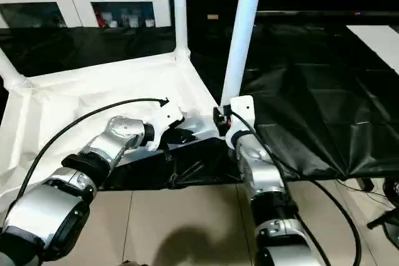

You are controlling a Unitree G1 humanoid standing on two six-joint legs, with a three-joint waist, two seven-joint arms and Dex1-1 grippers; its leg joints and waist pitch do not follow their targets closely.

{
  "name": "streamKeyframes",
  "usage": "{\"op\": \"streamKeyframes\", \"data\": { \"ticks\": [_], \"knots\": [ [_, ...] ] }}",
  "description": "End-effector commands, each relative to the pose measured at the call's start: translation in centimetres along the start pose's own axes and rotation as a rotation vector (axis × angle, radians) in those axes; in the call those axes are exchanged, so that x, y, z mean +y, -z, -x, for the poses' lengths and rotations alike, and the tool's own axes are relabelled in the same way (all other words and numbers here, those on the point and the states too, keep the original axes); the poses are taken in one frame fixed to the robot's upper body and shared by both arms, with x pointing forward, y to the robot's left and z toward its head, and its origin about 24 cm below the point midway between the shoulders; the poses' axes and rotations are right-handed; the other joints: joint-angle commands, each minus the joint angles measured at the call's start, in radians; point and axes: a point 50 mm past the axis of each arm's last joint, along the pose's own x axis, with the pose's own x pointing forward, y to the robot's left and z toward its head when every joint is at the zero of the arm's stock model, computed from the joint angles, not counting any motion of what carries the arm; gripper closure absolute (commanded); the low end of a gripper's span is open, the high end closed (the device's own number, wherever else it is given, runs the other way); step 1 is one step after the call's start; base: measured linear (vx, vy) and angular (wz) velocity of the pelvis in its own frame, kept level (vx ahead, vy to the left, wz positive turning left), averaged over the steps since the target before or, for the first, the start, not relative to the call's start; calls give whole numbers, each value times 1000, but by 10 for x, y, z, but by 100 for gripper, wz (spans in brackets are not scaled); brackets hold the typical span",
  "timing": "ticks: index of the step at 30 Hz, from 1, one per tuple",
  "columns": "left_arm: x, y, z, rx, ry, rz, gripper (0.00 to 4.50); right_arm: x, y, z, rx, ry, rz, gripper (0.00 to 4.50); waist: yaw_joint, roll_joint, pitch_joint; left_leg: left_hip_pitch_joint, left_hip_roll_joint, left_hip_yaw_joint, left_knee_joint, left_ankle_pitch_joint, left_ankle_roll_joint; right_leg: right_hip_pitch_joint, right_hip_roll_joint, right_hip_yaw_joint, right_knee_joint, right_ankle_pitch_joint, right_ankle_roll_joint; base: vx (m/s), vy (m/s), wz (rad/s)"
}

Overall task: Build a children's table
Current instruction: Rotate leg to tighten

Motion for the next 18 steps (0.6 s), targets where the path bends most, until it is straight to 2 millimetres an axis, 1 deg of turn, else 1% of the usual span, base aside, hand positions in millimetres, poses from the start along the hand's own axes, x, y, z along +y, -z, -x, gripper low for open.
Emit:
{"op": "streamKeyframes", "data": {
  "ticks": [1,2,3,4,5,6,7,8,9,10,11,12,13,14,15,16,17,18],
  "knots": [
    [-9,-14,-11,-60,44,-59,450,22,21,0,88,-61,-40,171,0,-3,-50,22,27,-18,-76,-260,4,25,-47,31,-84,-121,-215,0,0,0],
    [-9,-13,-11,-59,42,-61,450,20,21,0,86,-56,-36,156,4,-4,-51,22,26,-17,-74,-233,18,28,-47,30,-80,-83,-222,0,0,0],
    [-8,-12,-10,-55,39,-71,450,18,20,1,80,-53,-26,146,4,-4,-51,22,26,-17,-74,-233,18,28,-47,30,-80,-83,-222,0,0,0],
    [-7,-11,-8,-53,42,-84,450,15,18,2,65,-48,-8,142,6,-7,-51,22,27,-16,-74,-229,25,30,-48,30,-81,-86,-224,0,0,0],
    [-7,-11,-8,-51,42,-92,450,13,16,4,53,-45,7,136,9,-7,-50,21,28,-17,-74,-229,26,30,-49,30,-81,-98,-221,0,0,0],
    [-7,-10,-7,-50,41,-97,450,11,15,5,46,-43,16,136,9,-7,-50,21,28,-17,-74,-229,26,30,-49,30,-81,-98,-221,0,0,0],
    [-5,-10,-5,-62,13,-105,450,5,11,10,23,-57,32,136,14,-9,-50,23,29,-16,-74,-228,27,31,-47,30,-83,-105,-208,0,0,0],
    [-5,-10,-5,-62,13,-105,450,5,11,10,23,-57,32,136,15,-10,-51,20,29,-17,-74,-217,30,34,-49,31,-79,-93,-207,0,0,0],
    [-3,-10,-4,-69,2,-99,450,3,10,13,11,-73,44,136,16,-12,-50,20,28,-17,-74,-216,33,34,-48,30,-80,-94,-203,0,0,0],
    [-2,-10,-3,-89,-19,-87,406,-2,8,20,0,-95,69,131,17,-18,-50,19,28,-17,-73,-208,36,36,-47,30,-81,-91,-199,0,0,0],
    [0,-11,-2,-109,-28,-68,406,-6,6,26,-8,-122,88,131,21,-16,-49,19,28,-16,-72,-208,40,34,-48,31,-80,-94,-197,0,0,0],
    [0,-11,-1,-111,-30,-66,395,-7,6,27,-8,-126,90,131,22,-15,-49,21,29,-15,-72,-211,44,34,-48,31,-82,-100,-192,0,0,0],
    [1,-11,0,-121,-40,-54,395,-10,5,33,-10,-149,106,131,27,-16,-49,18,29,-17,-72,-212,52,35,-51,30,-85,-123,-188,0,0,0],
    [2,-9,3,-127,-28,-37,395,-14,3,43,-14,-189,130,131,26,-19,-49,18,29,-16,-71,-211,51,35,-50,30,-84,-123,-188,0,0,0],
    [2,-7,5,-130,-17,-26,388,-17,2,50,-17,-218,147,131,30,-17,-51,18,33,-18,-71,-198,53,37,-49,31,-79,-95,-188,0,0,0],
    [4,-6,9,-139,-27,-15,374,-19,0,57,-19,-240,164,131,31,-19,-50,15,33,-20,-71,-183,58,40,-48,30,-75,-65,-187,0,0,0],
    [8,-6,15,-164,-40,14,359,-22,-3,66,-22,-272,181,131,27,-24,-53,10,29,-19,-66,-158,72,40,-47,29,-68,-5,-196,0,0,0],
    [10,-6,18,-174,-48,22,352,-23,-4,70,-23,-285,186,131,28,-24,-56,5,29,-22,-63,-122,85,48,-47,26,-60,55,-205,0,0,0]
  ]
}}
